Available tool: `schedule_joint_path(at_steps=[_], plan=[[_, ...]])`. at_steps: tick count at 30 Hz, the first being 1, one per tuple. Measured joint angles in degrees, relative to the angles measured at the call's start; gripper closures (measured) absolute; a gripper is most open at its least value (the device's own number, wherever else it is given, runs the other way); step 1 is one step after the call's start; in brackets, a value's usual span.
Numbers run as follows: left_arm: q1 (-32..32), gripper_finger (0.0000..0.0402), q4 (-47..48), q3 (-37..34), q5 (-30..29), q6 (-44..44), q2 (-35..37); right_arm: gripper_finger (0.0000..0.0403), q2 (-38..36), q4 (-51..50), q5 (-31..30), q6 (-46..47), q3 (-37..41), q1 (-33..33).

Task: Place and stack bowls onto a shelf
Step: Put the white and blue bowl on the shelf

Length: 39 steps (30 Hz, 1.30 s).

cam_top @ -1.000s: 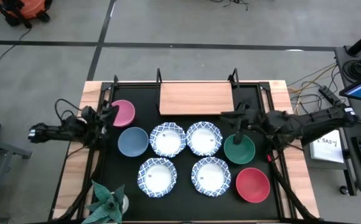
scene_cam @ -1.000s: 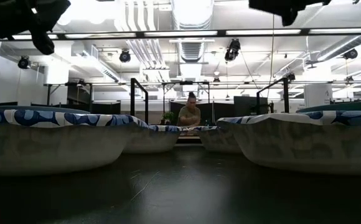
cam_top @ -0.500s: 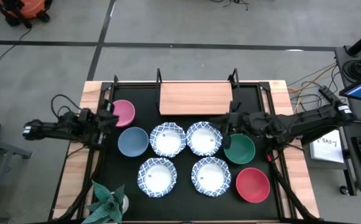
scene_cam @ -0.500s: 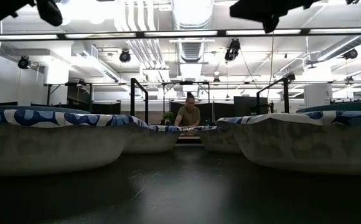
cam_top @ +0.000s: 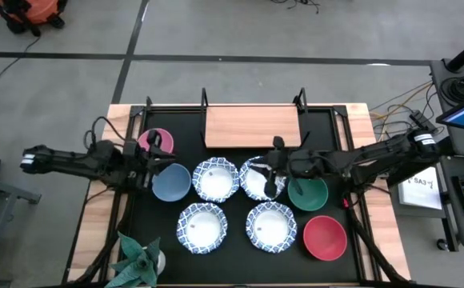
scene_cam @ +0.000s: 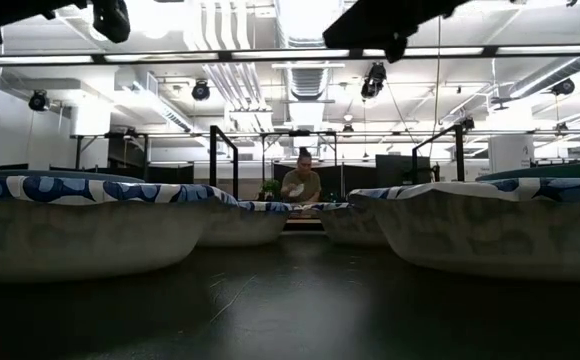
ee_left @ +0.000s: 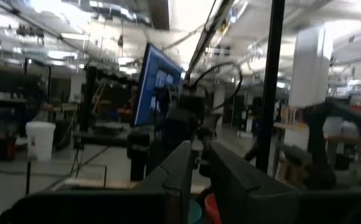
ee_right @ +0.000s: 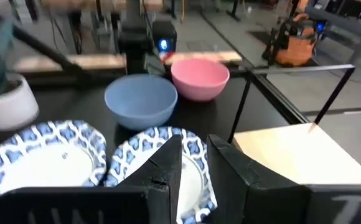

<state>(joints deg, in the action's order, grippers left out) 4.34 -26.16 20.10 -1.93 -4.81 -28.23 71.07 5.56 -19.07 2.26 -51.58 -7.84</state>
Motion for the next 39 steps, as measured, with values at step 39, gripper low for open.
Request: schedule_joint_path(at_steps=[39], plan=[[0.0,0.0364,43.75,11.61,-15.69,-1.79,-3.93,0.0335,18.96,-34.19,-0.39,-4.73,-27.44,2.71]])
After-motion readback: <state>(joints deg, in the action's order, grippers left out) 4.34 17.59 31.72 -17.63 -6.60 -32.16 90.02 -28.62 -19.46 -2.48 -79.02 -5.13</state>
